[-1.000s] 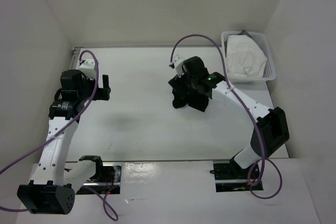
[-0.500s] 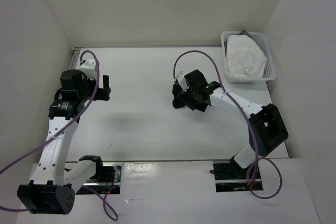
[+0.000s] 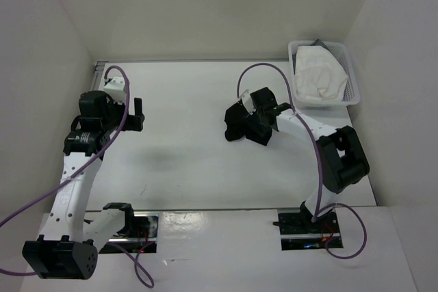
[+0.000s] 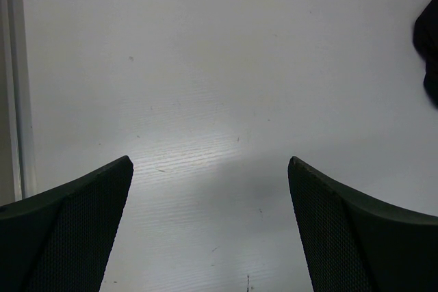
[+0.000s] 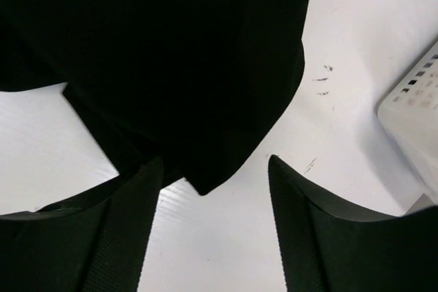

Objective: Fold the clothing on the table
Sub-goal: Flatten the skirt out

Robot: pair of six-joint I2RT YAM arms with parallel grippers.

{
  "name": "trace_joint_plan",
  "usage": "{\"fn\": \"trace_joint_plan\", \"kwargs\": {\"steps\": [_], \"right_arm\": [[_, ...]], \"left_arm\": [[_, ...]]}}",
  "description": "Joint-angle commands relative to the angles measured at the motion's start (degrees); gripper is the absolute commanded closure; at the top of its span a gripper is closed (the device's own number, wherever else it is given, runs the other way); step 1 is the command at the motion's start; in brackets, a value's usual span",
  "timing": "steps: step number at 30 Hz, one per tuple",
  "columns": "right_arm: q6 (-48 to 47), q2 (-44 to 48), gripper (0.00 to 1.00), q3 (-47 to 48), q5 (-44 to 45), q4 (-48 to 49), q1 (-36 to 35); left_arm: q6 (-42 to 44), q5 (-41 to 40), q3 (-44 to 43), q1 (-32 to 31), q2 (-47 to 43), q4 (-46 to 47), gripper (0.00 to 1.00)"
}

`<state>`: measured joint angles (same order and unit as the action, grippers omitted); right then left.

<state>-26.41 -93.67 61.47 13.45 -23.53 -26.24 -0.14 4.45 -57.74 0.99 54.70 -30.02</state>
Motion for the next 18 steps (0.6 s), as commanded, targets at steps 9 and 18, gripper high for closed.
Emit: {"fn": "trace_joint_plan", "kwargs": {"steps": [9, 18], "right_arm": [[-0.74, -4.15, 0.70, 2.42, -0.18, 3.49, 1.81], [3.21, 3.29, 1.00, 13.74, -4.66, -4.84, -2.31]], "left_arm": [[0.58, 1.27, 0.17, 0.32, 0.15, 0.67, 0.00], [0.58, 1.79, 0.17, 0.32, 0.15, 0.67, 0.00]]}}
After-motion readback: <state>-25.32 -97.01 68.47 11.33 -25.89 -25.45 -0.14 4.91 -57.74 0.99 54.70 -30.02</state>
